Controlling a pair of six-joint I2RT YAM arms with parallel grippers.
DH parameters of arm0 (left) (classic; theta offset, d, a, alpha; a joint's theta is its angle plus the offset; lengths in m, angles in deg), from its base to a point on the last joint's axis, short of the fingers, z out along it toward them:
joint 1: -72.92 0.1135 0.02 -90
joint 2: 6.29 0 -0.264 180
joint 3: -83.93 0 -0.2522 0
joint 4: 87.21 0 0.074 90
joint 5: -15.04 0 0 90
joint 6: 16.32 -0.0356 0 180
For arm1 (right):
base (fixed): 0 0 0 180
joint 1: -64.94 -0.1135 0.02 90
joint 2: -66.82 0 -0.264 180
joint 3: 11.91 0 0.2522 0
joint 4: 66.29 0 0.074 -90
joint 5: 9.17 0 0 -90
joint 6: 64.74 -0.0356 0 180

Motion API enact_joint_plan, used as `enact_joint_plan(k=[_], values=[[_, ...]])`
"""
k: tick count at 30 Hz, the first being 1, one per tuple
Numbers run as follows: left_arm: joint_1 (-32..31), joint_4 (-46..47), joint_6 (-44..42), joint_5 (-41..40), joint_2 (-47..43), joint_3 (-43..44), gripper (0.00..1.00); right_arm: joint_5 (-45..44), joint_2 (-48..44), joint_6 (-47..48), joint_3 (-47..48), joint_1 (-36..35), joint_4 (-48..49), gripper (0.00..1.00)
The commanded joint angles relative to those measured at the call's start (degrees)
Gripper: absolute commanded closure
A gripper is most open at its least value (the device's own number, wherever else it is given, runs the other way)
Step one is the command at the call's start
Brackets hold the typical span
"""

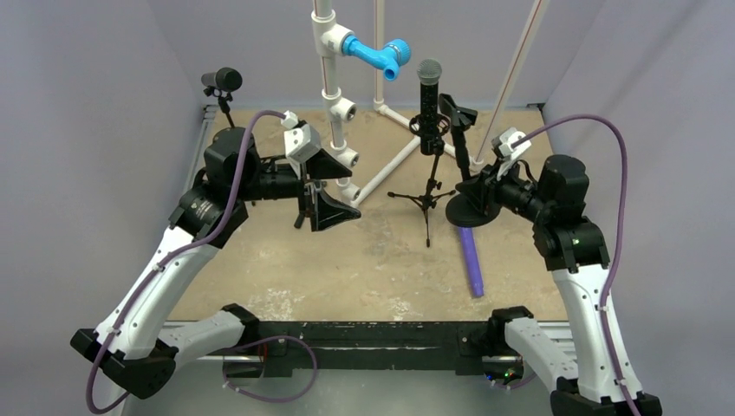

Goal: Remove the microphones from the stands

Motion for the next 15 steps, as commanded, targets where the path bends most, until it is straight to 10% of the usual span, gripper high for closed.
enact_joint_plan(k=[1,15], values=[[0.3,0.3,-2.9,-2.9,-2.1,-0.6,0.00,-9.5,-2.1,-4.5,-1.6,2.0,10.6,1.00],[0.7,0.4,-4.1,-6.7,-2.7,-2.8,0.00,-22.4,3.1,-4.9,-20.0,5.1,38.6,1.00]])
